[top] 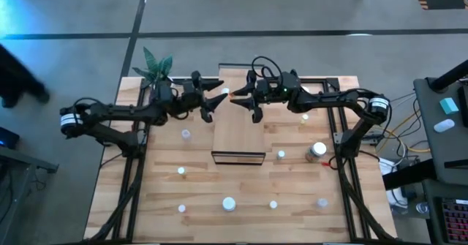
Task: Pick and place medicine bottles onto shelf by color
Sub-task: Put the top yellow pill bottle on the shelf
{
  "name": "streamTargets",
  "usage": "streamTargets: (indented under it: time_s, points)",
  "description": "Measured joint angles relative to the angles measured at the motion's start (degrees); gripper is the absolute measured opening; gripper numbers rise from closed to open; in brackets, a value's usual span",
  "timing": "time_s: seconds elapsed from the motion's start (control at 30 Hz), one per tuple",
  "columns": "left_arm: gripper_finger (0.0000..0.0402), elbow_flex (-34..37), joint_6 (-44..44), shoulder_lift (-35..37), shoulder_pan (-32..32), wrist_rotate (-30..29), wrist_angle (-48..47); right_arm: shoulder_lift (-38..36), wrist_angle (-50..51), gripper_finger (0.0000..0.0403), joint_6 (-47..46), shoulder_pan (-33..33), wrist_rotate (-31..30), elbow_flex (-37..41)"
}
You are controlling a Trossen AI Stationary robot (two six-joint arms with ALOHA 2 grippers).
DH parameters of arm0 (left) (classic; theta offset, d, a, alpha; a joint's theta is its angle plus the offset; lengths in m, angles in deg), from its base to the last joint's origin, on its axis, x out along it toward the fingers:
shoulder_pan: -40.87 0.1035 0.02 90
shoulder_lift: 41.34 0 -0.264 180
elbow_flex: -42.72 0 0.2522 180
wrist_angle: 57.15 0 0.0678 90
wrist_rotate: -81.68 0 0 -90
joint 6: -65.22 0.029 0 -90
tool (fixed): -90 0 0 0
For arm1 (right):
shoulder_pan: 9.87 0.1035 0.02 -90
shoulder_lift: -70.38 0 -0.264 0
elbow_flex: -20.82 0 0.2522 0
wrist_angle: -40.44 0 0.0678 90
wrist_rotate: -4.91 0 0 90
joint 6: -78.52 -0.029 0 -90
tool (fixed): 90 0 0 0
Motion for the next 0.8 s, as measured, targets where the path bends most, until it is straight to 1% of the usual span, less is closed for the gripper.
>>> streamTargets:
  time_s: [0.2, 0.33, 0.4, 0.57, 0.8]
  points:
    - [0.0226, -0.03, 0.92, -1.04, 0.36, 5.50, -0.05, 0.00, -0.37, 0.0098, 0.60, 0.29, 0.03, 0.02]
    - [0.0226, -0.64, 1.53, -2.54, 0.49, 5.82, -0.34, 0.00, -0.33, 0.0098, 0.70, 0.39, 0.00, 0.02]
    - [0.0219, -1.30, 1.53, -3.29, 0.80, 7.33, -0.41, 0.00, -0.35, 0.0098, 0.55, 0.37, 0.00, 0.02]
    - [0.0178, -2.76, 1.79, -4.17, 1.14, 10.66, -0.40, 0.00, -0.28, 0.0098, 0.50, 0.37, 0.13, 0.02]
    - [0.0105, -2.67, 2.99, -3.79, 1.32, 11.09, -0.20, 0.00, -0.24, 0.0098, -0.16, 0.39, 0.24, 0.02]
